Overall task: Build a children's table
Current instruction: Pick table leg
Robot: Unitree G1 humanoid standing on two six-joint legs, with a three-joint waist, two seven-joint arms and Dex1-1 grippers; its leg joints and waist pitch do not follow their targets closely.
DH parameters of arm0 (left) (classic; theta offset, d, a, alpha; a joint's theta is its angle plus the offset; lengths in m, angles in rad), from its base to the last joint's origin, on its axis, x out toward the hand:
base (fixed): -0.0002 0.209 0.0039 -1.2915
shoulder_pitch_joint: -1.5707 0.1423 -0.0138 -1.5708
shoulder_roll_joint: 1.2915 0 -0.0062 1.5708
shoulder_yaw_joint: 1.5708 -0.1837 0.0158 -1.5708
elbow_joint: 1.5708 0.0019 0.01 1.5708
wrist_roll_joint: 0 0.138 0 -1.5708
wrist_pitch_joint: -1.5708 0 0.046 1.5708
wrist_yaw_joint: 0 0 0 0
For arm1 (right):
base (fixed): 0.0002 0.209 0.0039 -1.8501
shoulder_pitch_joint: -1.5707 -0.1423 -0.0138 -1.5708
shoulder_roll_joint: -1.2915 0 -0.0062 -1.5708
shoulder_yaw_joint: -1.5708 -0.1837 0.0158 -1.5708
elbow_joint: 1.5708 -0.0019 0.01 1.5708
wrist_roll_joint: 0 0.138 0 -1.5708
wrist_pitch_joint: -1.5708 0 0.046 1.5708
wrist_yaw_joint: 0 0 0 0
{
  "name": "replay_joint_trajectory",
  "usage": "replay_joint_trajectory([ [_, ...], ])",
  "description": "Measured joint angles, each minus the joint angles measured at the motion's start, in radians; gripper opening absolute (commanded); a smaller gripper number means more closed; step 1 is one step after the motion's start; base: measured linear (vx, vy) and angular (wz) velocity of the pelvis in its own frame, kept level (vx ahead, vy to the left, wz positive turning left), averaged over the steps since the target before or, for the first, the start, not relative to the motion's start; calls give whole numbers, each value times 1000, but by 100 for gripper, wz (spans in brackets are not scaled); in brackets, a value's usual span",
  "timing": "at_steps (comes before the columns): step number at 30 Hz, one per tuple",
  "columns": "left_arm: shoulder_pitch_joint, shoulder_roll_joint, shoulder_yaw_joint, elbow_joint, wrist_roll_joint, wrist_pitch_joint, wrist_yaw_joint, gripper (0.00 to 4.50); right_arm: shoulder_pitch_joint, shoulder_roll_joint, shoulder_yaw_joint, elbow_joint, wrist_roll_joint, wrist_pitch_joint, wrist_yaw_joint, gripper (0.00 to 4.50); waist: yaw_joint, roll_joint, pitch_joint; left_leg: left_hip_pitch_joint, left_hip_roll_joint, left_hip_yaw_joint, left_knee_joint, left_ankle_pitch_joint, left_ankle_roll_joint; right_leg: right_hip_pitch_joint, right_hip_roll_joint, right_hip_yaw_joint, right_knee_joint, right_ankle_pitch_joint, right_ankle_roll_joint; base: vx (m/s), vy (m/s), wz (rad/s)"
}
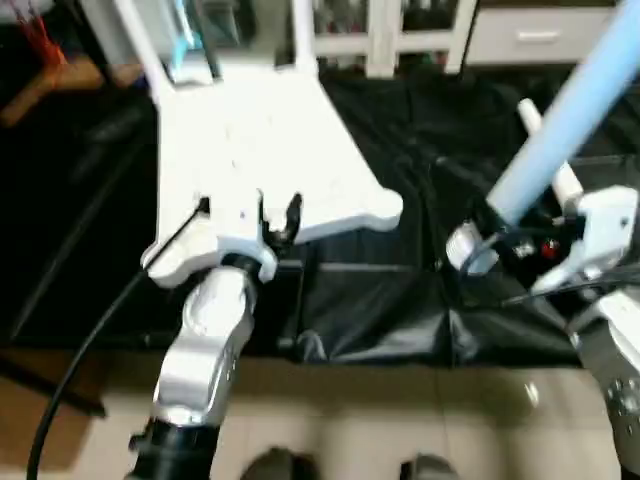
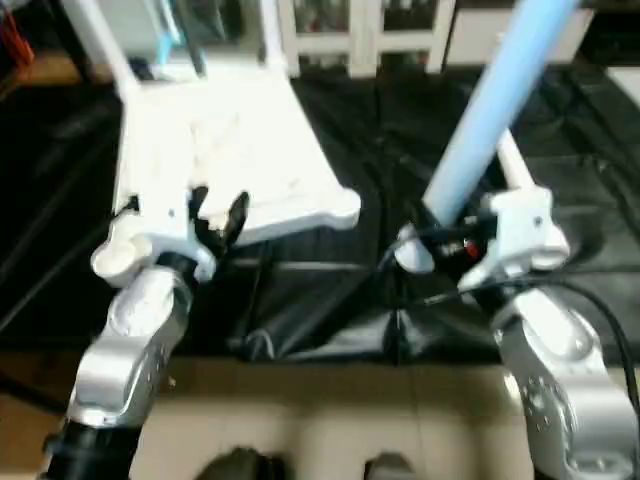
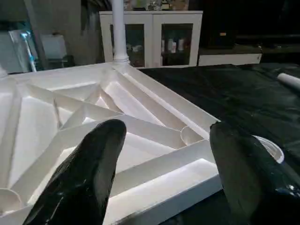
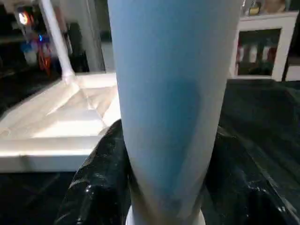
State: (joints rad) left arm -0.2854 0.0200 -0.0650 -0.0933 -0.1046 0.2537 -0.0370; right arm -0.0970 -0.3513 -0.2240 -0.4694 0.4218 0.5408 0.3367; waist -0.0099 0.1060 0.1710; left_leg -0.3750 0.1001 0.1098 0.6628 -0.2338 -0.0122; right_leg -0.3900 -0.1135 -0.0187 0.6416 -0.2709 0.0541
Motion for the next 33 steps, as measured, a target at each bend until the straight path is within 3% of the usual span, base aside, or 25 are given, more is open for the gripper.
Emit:
replay_joint_trajectory([
  [1, -1, -2, 2, 0, 1, 1, 3, 329, 4, 0, 4, 5, -1, 2, 0, 186, -13, 4, -2, 2, 2, 4, -15, 0, 0, 7, 9, 8, -18, 3, -8, -62, 18, 23],
  [3, -8, -1, 13, 5, 2, 3, 12, 329, 3, -5, 12, 5, -4, 1, 2, 186, -26, -3, -2, -4, 4, 1, -23, 4, 3, 17, 11, 4, -50, 40, -52, -54, 36, -1],
  [6, -11, 5, 18, 10, 14, 5, 21, 329, 1, -6, 27, 5, -6, -1, 5, 186, -39, -8, -4, -15, 1, 10, -20, 21, 12, 13, 1, 4, -65, 110, -55, -11, 18, -3],
  [7, -13, 5, 18, 10, 19, 5, 22, 329, 2, -7, 31, 7, -10, -2, 5, 186, -41, -6, -4, -24, -2, 6, -21, 21, 13, 12, -3, -4, -64, 108, -51, 0, 0, 0],
  [8, -17, 2, 17, 9, 21, 6, 23, 329, 4, -8, 33, 9, -17, -3, 4, 186, -46, -2, -4, -37, -8, -10, -21, 22, 14, 11, -15, -29, -65, 104, -45, -38, -20, 27],
  [9, -24, 1, 17, 9, 21, 7, 24, 329, 5, -9, 35, 14, -24, -3, 4, 186, -52, 2, -5, -50, -14, -36, -21, 25, 12, 11, -17, -53, -67, 101, -41, 0, -54, 52],
  [11, -24, 2, 18, 9, 24, 10, 31, 329, 5, -9, 36, 19, -26, -3, 4, 186, -60, 7, -4, -64, -23, -83, -21, 37, 2, 13, -7, -76, -62, 99, -52, 22, -81, 58],
  [13, -20, 5, 20, 9, 32, 12, 38, 329, 5, -9, 40, 19, -27, -3, 11, 186, -59, 10, -2, -60, -41, -154, -28, 51, -18, 16, 24, -68, -19, 58, -107, 25, -155, 65],
  [15, -20, 5, 28, 7, 42, 12, 45, 329, 4, -21, 42, 19, -27, -7, 16, 186, -54, -1, -5, -50, -68, -219, -54, 68, -46, 14, 58, -34, 18, 16, -133, 29, -241, 74],
  [16, -20, 3, 28, 6, 42, 12, 46, 329, 4, -27, 41, 19, -27, -8, 17, 186, -46, -6, -6, -49, -74, -231, -71, 71, -51, 18, 63, -29, 20, 11, -128, 31, -276, 78],
  [17, -20, -1, 27, 6, 44, 12, 49, 329, 3, -31, 38, 19, -27, -8, 18, 186, -37, -6, -6, -58, -72, -230, -77, 62, -37, 18, 68, -34, 16, 11, -127, 22, -305, 70],
  [18, -20, -13, 25, 5, 48, 13, 52, 329, 3, -35, 35, 24, -29, -9, 18, 186, -20, -5, -7, -89, -48, -172, 3, 23, 31, 23, 69, -60, 2, 16, -121, 15, -275, 56],
  [19, -19, -17, 13, 5, 51, 14, 52, 329, 3, -36, 35, 27, -30, -9, 18, 186, -10, -12, -4, -103, -29, -102, 81, 3, 68, 30, 64, -77, -2, 17, -119, 15, -275, 56],
  [20, -20, -20, 4, 4, 52, 15, 52, 329, 2, -37, 35, 27, -32, -10, 18, 186, -10, -15, -4, -106, -29, -59, 119, -5, 83, 35, 58, -97, -8, 16, -119, 21, -243, 56],
  [21, -24, -20, -3, 1, 55, 16, 51, 329, -1, -41, 33, 27, -34, -12, 19, 186, -10, -9, -8, -94, -25, -20, 99, -12, 95, 40, 57, -134, -23, 18, -117, 26, -210, 69],
  [22, -31, -19, -8, 0, 59, 16, 51, 329, -2, -46, 30, 27, -36, -13, 19, 186, -10, 14, -19, -85, -20, -13, 60, -11, 102, 42, 63, -172, -33, 20, -115, 26, -210, 69],
  [23, -38, -13, -10, -4, 61, 16, 51, 329, -7, -43, 26, 30, -37, -17, 19, 186, -10, 35, -24, -66, -3, -38, 4, -4, 62, 45, 81, -210, -40, 18, -119, 47, -208, 77],
  [24, -37, -10, 1, -1, 58, 35, 52, 329, -19, -36, 39, 40, -39, -18, 18, 186, -6, 31, -25, -65, 11, -45, 2, 6, 34, 23, 95, -175, -3, 7, -106, 46, -208, 49],
  [25, -30, -7, 16, 2, 57, 46, 53, 329, -26, -35, 43, 38, -38, -20, 20, 186, 8, 25, -26, -61, 11, -45, 2, 9, 29, -6, 93, -105, 82, -19, -79, 46, -208, 49],
  [26, -28, -4, 32, 3, 57, 46, 54, 329, -33, -35, 42, 38, -38, -23, 19, 186, 12, 24, -26, -61, 11, -45, 3, 12, 25, -33, 83, -49, 139, -26, -69, 8, -189, 22],
  [27, -32, -4, 43, 2, 55, 43, 53, 329, -33, -38, 40, 38, -38, -24, 17, 186, 17, 15, -28, -64, 9, -42, 6, 17, 17, -44, 50, 14, 113, -14, -60, -65, -140, 24],
  [28, -40, -7, 45, 2, 50, 43, 47, 329, -33, -42, 39, 38, -38, -24, 16, 186, 25, -1, -26, -70, 3, -35, 16, 17, 17, -44, 17, 42, 76, 3, 22, -65, -140, 24],
  [29, -38, -15, 45, 2, 40, 42, 39, 329, -27, -46, 36, 41, -39, -24, 13, 186, 33, -5, -23, -80, 4, -37, 17, 16, 41, -53, 25, 41, 78, 6, 13, -71, -140, 11],
  [30, -38, -32, 34, 3, 27, 43, 29, 329, -17, -50, 32, 41, -41, -24, 9, 186, 42, -6, -23, -77, 3, -38, -1, 23, 69, -54, 28, 37, 71, 9, 8, -42, -204, -1],
  [33, -49, -35, 8, 0, 4, 43, -1, 329, -17, -51, 33, 40, -44, -24, 5, 186, 37, -4, -24, -56, 14, -45, -43, 40, 27, -46, 47, 29, 56, 23, -3, -54, -165, -6],
])
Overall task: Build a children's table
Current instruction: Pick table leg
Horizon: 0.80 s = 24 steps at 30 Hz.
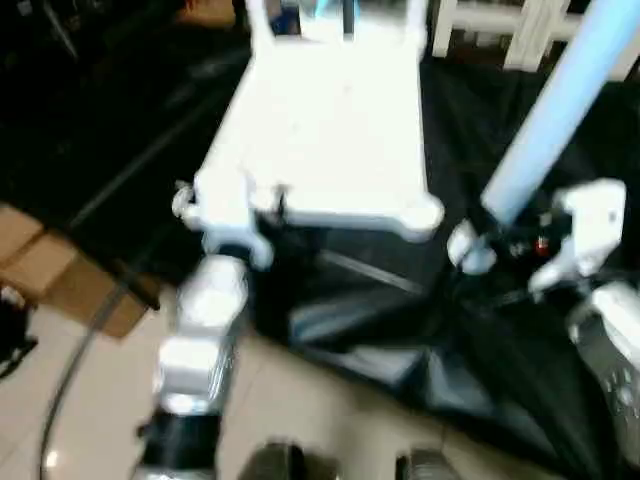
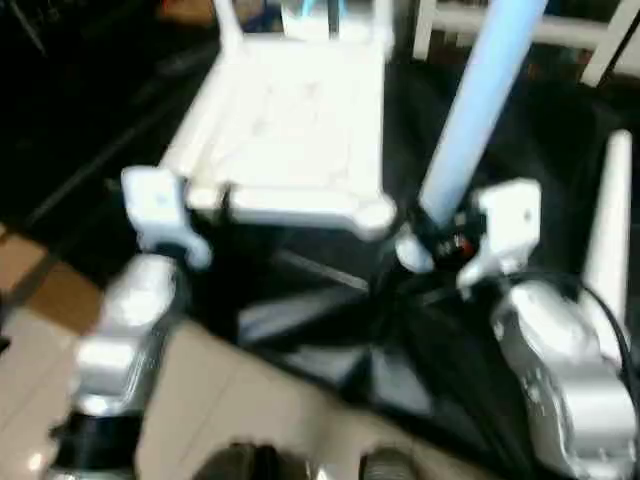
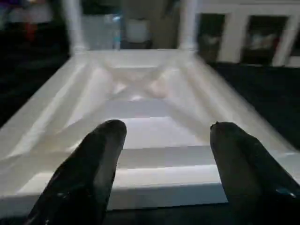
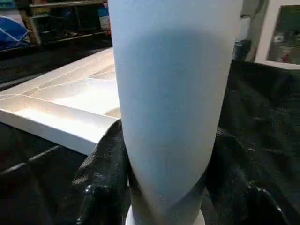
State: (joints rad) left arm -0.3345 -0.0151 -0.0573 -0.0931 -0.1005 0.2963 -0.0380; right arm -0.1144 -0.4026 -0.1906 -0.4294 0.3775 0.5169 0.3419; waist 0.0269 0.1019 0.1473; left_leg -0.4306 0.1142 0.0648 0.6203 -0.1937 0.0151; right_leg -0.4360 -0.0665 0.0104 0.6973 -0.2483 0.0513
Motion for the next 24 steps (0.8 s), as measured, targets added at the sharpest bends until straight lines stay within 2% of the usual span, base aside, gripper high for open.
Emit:
replay_joint_trajectory([
  [3, 4, 9, 3, -3, -10, 0, -19, 329, 0, 8, 0, -2, 0, 0, -7, 186, -13, 6, 3, 20, 25, 1, -9, 1, -73, 22, 11, -6, -19, -2, -6, -18, -35, -4],
  [4, 10, 8, 3, -3, -14, 0, -26, 329, 0, 12, 0, -5, 0, 0, -7, 186, -24, 7, 6, 31, 27, 8, -13, 0, -85, 30, 8, -8, -29, -2, -7, 0, 0, 0],
  [5, 13, 8, 3, -3, -15, 0, -30, 329, 0, 14, 1, -5, 2, 0, -7, 186, -31, 8, 7, 34, 28, 13, -17, 0, -85, 36, 6, -8, -41, -2, -7, -28, 79, 1],
  [6, 16, 8, 5, -4, -17, 1, -36, 329, 0, 14, 4, -5, 3, 1, -6, 186, -38, 9, 13, 55, 37, 34, -26, 0, -85, 41, 10, 3, -57, -2, -7, -48, 78, -20],
  [7, 19, 10, 10, -4, -19, 1, -36, 329, -1, 13, 6, -6, 5, 1, -5, 186, -40, 7, 17, 74, 42, 52, -33, 0, -85, 51, 12, 7, -68, -1, -9, -48, 78, -20],
  [8, 22, 12, 13, -4, -20, 1, -36, 329, -1, 12, 8, -7, 7, 2, -4, 186, -40, 1, 21, 93, 49, 71, -37, 0, -85, 59, 8, 8, -73, -2, -16, -24, 90, -58],
  [9, 22, 17, 19, -4, -21, 1, -36, 329, -3, 11, 10, -15, 9, 2, -3, 186, -41, -5, 24, 112, 57, 86, -35, -6, -84, 63, 1, 3, -73, -9, -34, 44, 112, -80],
  [11, 22, 25, 32, -4, -21, 1, -35, 329, -4, 7, 11, -32, 10, 2, -2, 186, -45, -16, 26, 135, 58, 103, -35, -26, -87, 60, -18, -12, -72, -9, -46, 42, 98, -83],
  [12, 20, 21, 30, -9, -23, 1, -35, 329, -5, 3, 10, -34, 10, 1, 1, 186, -54, -22, 24, 127, 49, 92, -31, -36, -86, 72, -34, -26, -86, 19, -38, 17, 65, -56],
  [13, 16, 16, 28, -11, -23, 1, -35, 329, -4, -5, 6, -34, 9, 1, 5, 186, -64, -24, 22, 121, 42, 86, -26, -39, -81, 72, -34, -23, -98, 38, -22, 17, 65, -56],
  [14, 13, 3, 15, -12, -24, 1, -36, 329, -4, -12, 2, -33, 8, 1, 7, 186, -72, -21, 20, 111, 40, 74, -19, -43, -68, 72, -28, -22, -106, 48, -13, 0, 0, 0],
  [16, 15, -6, -6, -13, -25, 1, -37, 329, -4, -13, 5, -33, 9, 1, 18, 186, -82, -18, 15, 99, 38, 61, -16, -52, -49, 72, -22, -22, -114, 52, -19, 89, -3, 9],
  [18, 19, 4, 7, -16, -25, 1, -36, 329, -9, -13, 17, -33, 9, 1, 29, 186, -75, -13, 11, 92, 36, 56, -17, -58, -38, 71, -18, -26, -120, 45, -29, 108, -12, 13],
  [20, 23, 11, 22, -20, -25, 1, -36, 329, -10, -13, 32, -33, 10, 1, 38, 186, -69, -12, 10, 97, 32, 52, -17, -66, -24, 70, -17, -28, -115, 31, -52, 121, -5, 12],
  [22, 26, 16, 30, -21, -25, 1, -36, 329, -11, -13, 44, -33, 13, 1, 40, 186, -59, -14, 10, 99, 26, 45, -7, -83, 6, 68, -24, -30, -92, 7, -87, 129, -3, 10],
  [23, 28, 17, 32, -22, -25, 1, -36, 329, -11, -13, 44, -33, 14, 1, 40, 186, -53, -14, 10, 100, 22, 44, 0, -92, 21, 68, -26, -27, -81, -5, -97, 118, 2, 11],
  [24, 29, 17, 32, -26, -24, 2, -36, 329, -11, -13, 43, -33, 16, 1, 40, 186, -47, -14, 10, 98, 14, 43, 14, -106, 45, 71, -27, -22, -74, -16, -92, 110, 20, 9],
])
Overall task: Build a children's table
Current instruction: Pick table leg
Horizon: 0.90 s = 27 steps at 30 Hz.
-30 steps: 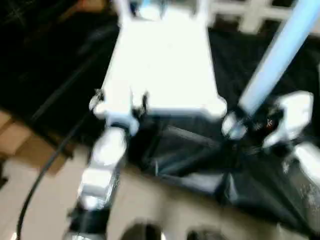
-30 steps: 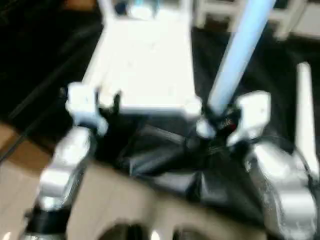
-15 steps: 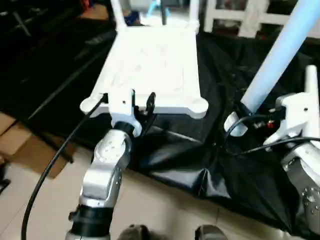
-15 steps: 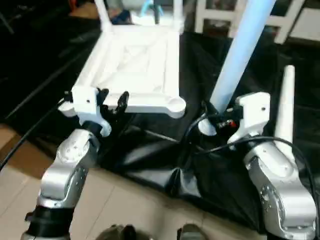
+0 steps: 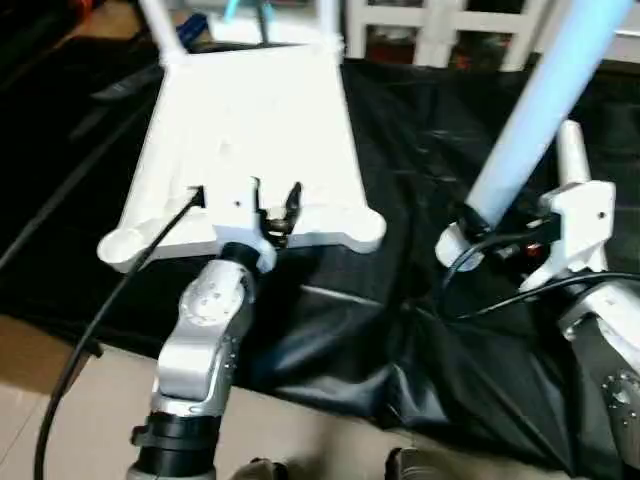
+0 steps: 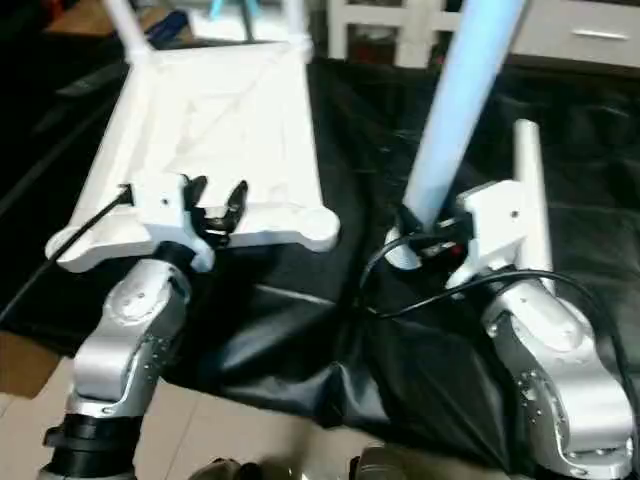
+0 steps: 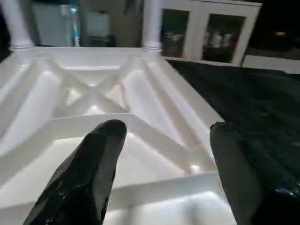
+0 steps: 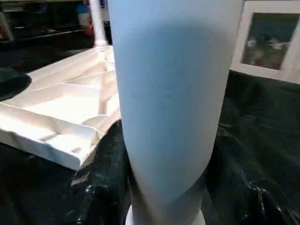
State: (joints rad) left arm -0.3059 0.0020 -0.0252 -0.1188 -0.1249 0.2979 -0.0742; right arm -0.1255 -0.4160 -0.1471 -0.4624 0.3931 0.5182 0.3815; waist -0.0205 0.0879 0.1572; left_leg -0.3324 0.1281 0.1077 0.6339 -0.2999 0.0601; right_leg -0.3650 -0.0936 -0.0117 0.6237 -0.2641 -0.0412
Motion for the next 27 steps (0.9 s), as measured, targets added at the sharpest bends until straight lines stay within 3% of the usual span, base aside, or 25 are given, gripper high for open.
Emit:
replay_joint_trajectory([
  [3, 0, 1, -1, -7, 0, 0, -4, 329, 0, 0, 0, 0, 1, 0, 0, 186, 3, -2, -1, -2, -12, -17, 17, -21, 34, 5, -1, 8, 15, -21, 3, 99, 4, 11],
  [5, 1, 3, -1, -7, -1, 0, -7, 329, 0, 2, 0, 0, 1, 0, 0, 186, 1, -2, -1, 2, -18, -31, 20, -26, 41, 1, -4, 12, 29, -29, 12, 77, -30, 11],
  [6, 1, 4, -1, -7, -3, 1, -8, 329, 0, 5, 2, -1, 1, 0, -1, 186, 0, -3, -1, 9, -27, -45, 19, -29, 46, -3, -8, 12, 39, -37, 21, 57, -62, 0],
  [7, 1, 6, 0, -7, -3, 1, -9, 329, 1, 6, 2, -4, 2, 0, -1, 186, -1, -5, -2, 11, -33, -50, 22, -34, 49, 6, -10, 15, 42, -45, 35, 57, -62, 0],
  [8, 0, 7, 0, -8, -4, 1, -9, 329, 2, 6, 0, -6, 2, 0, -2, 186, -1, -6, -1, 1, -44, -54, 34, -38, 58, 18, -9, 28, 36, -48, 91, 64, -42, 0],
  [9, 1, 3, -2, -8, -5, 1, -10, 329, 15, 5, -6, -5, 2, 1, -4, 186, 2, -4, -2, 6, -36, -47, 47, -45, 71, 28, 10, 64, 38, -55, 95, 56, 2, 3],
  [10, 3, -6, -12, -8, -7, 2, -12, 329, 19, 6, -5, -5, 3, 2, -4, 186, 8, -4, -1, 16, -27, -36, 44, -46, 67, 40, 37, 107, 35, -60, 88, 56, 2, 3],
  [11, 1, -11, -21, -8, -9, 2, -15, 329, 18, 6, -6, -6, 5, 2, -4, 186, 18, -2, -1, 31, -17, -23, 32, -47, 29, 49, 61, 145, 29, -62, 86, 0, 0, 0],
  [12, -3, -12, -32, -8, -10, 2, -22, 329, 19, 6, -10, -9, 5, 2, -5, 186, 28, 10, -6, 30, -7, -25, 33, -49, 0, 67, 80, 167, 18, -57, 94, 0, 0, 0],
  [13, -5, -12, -32, -10, -11, 2, -23, 329, 21, 6, -12, -10, 6, 2, -6, 186, 31, 15, -9, 24, -6, -26, 34, -46, -16, 75, 91, 170, 13, -59, 96, 0, 0, 0],
  [14, -4, -8, -28, -14, -12, 2, -24, 329, 21, 7, -10, -14, 6, 2, -6, 186, 40, 20, -12, 32, 0, -30, 30, -47, -50, 76, 94, 163, 16, -60, 97, 64, -1, 24],
  [15, 2, 0, -14, -17, -12, 2, -25, 329, 14, 14, 0, -24, 6, 2, -6, 186, 45, 23, -13, 38, 8, -39, 25, -42, -99, 51, 80, 132, 45, -64, 90, 94, -97, 8],
  [16, 12, 13, 4, -15, -12, 3, -24, 329, 9, 21, 15, -34, 10, 2, -3, 186, 39, 17, -15, 42, 2, -41, 25, -43, -102, 21, 54, 85, 97, -65, 74, 94, -97, 8],
  [17, 23, 25, 24, -15, -11, 3, -23, 329, 11, 24, 25, -47, 16, 2, -3, 186, 29, 12, -16, 48, -6, -41, 24, -47, -100, -8, 34, 53, 126, -58, 53, 46, -90, -4],
  [18, 24, 28, 31, -15, -12, 3, -23, 329, 22, 23, 22, -58, 24, 2, -3, 186, 16, -8, -17, 49, -30, -38, 28, -54, -89, -39, 9, 41, 96, -49, 57, -20, -50, 2],
  [19, 21, 20, 25, -14, -12, 4, -26, 329, 30, 19, 14, -57, 25, 2, -3, 186, 8, -18, -14, 38, -45, -34, 45, -65, -73, -34, 7, 52, 109, -44, 85, -20, -50, 2],
  [20, 20, 3, 9, -11, -15, 7, -30, 329, 49, 15, -1, -54, 25, 3, -6, 186, 2, -17, -14, 20, -47, -36, 86, -67, 6, -26, 20, 75, 104, -46, 87, -3, -2, 23],
  [21, 17, -13, -29, -12, -19, 9, -39, 329, 58, 12, -12, -44, 23, 5, -8, 186, 4, -16, -14, -19, -55, -36, 133, -40, 44, -13, 26, 95, 93, -43, 91, -2, 45, 19],
  [22, 12, -13, -41, -16, -22, 8, -45, 329, 51, 12, -15, -46, 24, 5, -11, 186, 12, -14, -16, -43, -60, -34, 115, -9, 14, -12, 33, 96, 91, -39, 93, -2, 45, 19],
  [23, 6, -9, -40, -17, -26, 8, -48, 329, 45, 13, -17, -48, 24, 5, -12, 186, 18, 0, -20, -61, -57, -33, 65, 27, -24, -12, 46, 84, 95, -39, 93, -170, 53, -2],
  [24, 2, 3, -33, -18, -29, 8, -50, 329, 44, 20, -9, -50, 25, 5, -12, 186, 27, 15, -22, -77, -36, -43, 53, 56, -92, -12, 57, 60, 96, -38, 90, -206, 22, -18],
  [26, 14, 17, -14, -16, -29, 8, -51, 329, 49, 23, 5, -59, 26, 5, -10, 186, 30, 20, -23, -92, -22, -46, 57, 60, -91, -11, 51, 29, 74, -22, 85, -146, 16, -12],
  [27, 22, 19, -11, -15, -29, 9, -52, 329, 49, 23, 5, -61, 26, 5, -12, 186, 29, 23, -21, -95, -19, -43, 51, 64, -82, -8, 47, 22, 60, -15, 80, -52, 45, 16],
])
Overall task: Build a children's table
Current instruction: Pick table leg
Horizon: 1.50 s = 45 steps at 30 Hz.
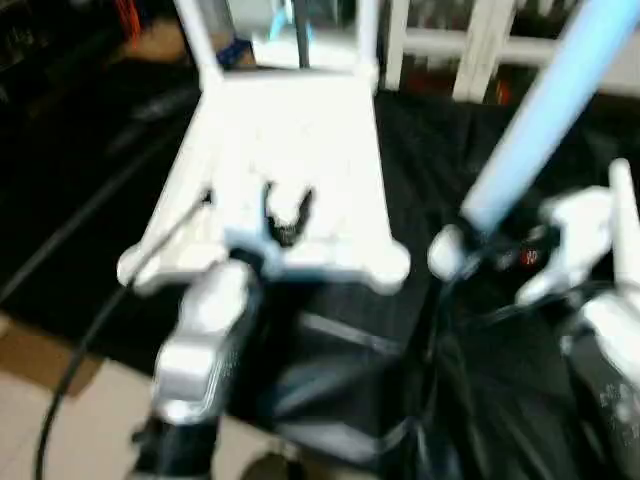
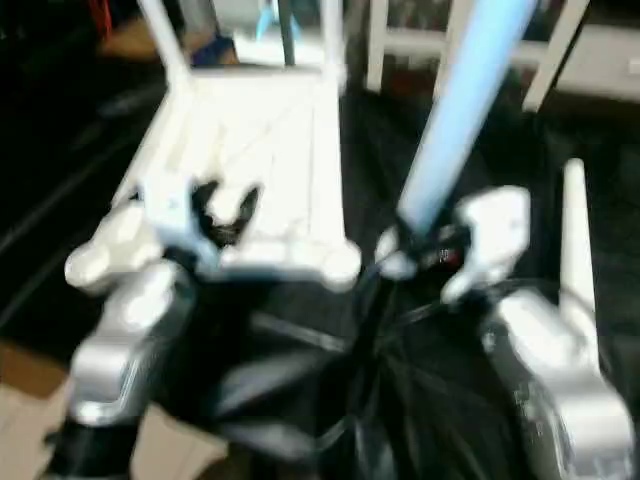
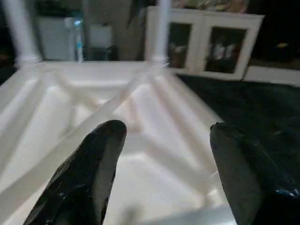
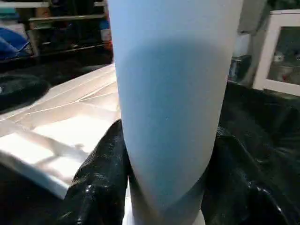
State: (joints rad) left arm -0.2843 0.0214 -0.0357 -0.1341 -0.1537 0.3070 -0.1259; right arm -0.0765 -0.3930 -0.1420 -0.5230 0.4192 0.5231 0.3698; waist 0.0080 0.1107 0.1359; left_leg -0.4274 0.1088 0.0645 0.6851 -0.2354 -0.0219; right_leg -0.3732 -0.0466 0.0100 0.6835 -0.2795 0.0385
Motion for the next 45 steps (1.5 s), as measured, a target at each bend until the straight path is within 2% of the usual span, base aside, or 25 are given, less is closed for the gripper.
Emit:
replay_joint_trajectory([
  [2, 1, 3, 3, 0, 0, 1, -2, 329, 1, -1, 0, -2, 0, 0, -2, 186, -2, 3, 1, 3, 1, 12, -14, 12, 8, 7, -9, -7, -16, 7, -7, -60, 48, 16],
  [3, 1, 7, 1, 1, -1, 2, -11, 329, 3, -2, -2, -6, 0, 0, -3, 186, -3, 4, 1, 7, 3, 28, -26, 19, 9, 11, -16, -8, -24, 11, -11, -66, 51, 17],
  [6, 1, 44, -23, 5, -24, -2, -98, 329, 4, 2, -20, -7, 6, 0, -16, 186, -6, 4, 1, 9, 6, 58, -46, 32, 21, 12, -32, -12, -39, 24, -17, -62, 49, 13],
  [8, 0, 96, -40, 16, -54, -6, -192, 329, 1, 10, -42, -7, 21, 0, -21, 186, -8, 4, 1, 8, 6, 69, -49, 39, 28, 10, -39, -13, -39, 26, -17, -28, 23, 5],
  [9, -6, 134, -48, 36, -70, -13, -269, 358, -4, 9, -53, -7, 26, 0, -20, 186, -10, 3, 1, 8, 6, 76, -49, 40, 30, 10, -45, -16, -39, 27, -15, 0, 0, 0],
  [10, -21, 172, -62, 66, -79, -17, -335, 365, -10, 7, -58, -5, 33, 0, -15, 186, -12, 3, 1, 8, 6, 79, -49, 41, 31, 9, -47, -16, -39, 27, -15, 0, 0, 0],
  [13, -75, 237, -93, 164, -81, -52, -485, 371, -26, -5, -57, -2, 44, -6, 12, 186, -14, 2, 2, 6, 6, 83, -51, 41, 32, 8, -48, -15, -44, 27, -14, 0, 0, 0],
  [15, -113, 260, -124, 223, -67, -84, -570, 405, -38, -17, -55, 18, 42, -27, 33, 186, -13, 2, 2, 6, 6, 85, -53, 42, 32, 10, -49, -16, -53, 38, -12, 0, 0, 0],
  [18, -205, 319, -184, 338, -45, -125, -725, 416, -48, -26, -55, 47, 53, -45, 76, 186, -14, 0, 3, 3, 6, 87, -61, 48, 36, 6, -50, -16, -58, 41, -10, 0, 0, 0],
  [20, -252, 333, -197, 397, -43, -139, -789, 428, -48, -37, -56, 59, 64, -48, 105, 186, -14, 0, 3, 1, 6, 88, -64, 51, 38, 2, -50, -16, -58, 41, -10, 0, 0, 0],
  [21, -292, 333, -209, 452, -37, -157, -830, 448, -49, -52, -58, 66, 78, -48, 129, 186, -12, 0, 3, -2, 6, 89, -64, 55, 45, 0, -51, -17, -58, 41, -9, 0, 0, 0],
  [24, -403, 325, -236, 605, -2, -201, -887, 450, -49, -76, -60, 67, 103, -48, 185, 186, -4, 0, 2, -13, 7, 89, -65, 58, 49, -11, -52, -21, -54, 41, -9, 0, 0, 0],
  [32, -472, 309, -267, 814, 48, -229, -940, 450, -31, -95, -64, 67, 120, -51, 219, 186, -4, 6, 3, -12, 7, 91, -65, 58, 51, -11, -54, -23, -53, 41, -10, 0, 0, 0],
  [33, -485, 302, -267, 855, 54, -244, -944, 421, -26, -99, -67, 67, 121, -52, 224, 186, -3, 9, 2, -11, 7, 93, -65, 58, 51, -10, -56, -23, -53, 41, -10, 0, 0, 0],
  [37, -536, 285, -269, 966, 73, -285, -945, 411, -15, -112, -71, 67, 121, -53, 227, 186, -2, 16, 3, -10, 8, 107, -66, 59, 52, -9, -65, -24, -53, 42, -11, 0, 0, 0],
  [39, -547, 284, -267, 993, 81, -295, -936, 374, -14, -112, -73, 67, 121, -53, 227, 186, -3, 16, 4, -11, 7, 111, -66, 59, 54, -9, -67, -23, -55, 43, -13, 0, 0, 0],
  [43, -562, 270, -254, 1051, 89, -323, -926, 370, -14, -113, -84, 65, 122, -54, 227, 186, -2, 16, 4, -12, 7, 113, -66, 61, 59, -9, -68, -23, -58, 45, -17, 0, 0, 0],
  [44, -565, 267, -253, 1061, 89, -328, -922, 337, -14, -114, -84, 65, 122, -54, 227, 186, -2, 16, 4, -12, 7, 113, -66, 61, 59, -9, -68, -23, -58, 45, -17, 0, 0, 0],
  [45, -573, 260, -252, 1079, 90, -334, -917, 331, -14, -117, -84, 65, 122, -54, 227, 186, -2, 16, 4, -13, 7, 113, -66, 61, 59, -9, -68, -24, -58, 45, -17, 0, 0, 0],
])
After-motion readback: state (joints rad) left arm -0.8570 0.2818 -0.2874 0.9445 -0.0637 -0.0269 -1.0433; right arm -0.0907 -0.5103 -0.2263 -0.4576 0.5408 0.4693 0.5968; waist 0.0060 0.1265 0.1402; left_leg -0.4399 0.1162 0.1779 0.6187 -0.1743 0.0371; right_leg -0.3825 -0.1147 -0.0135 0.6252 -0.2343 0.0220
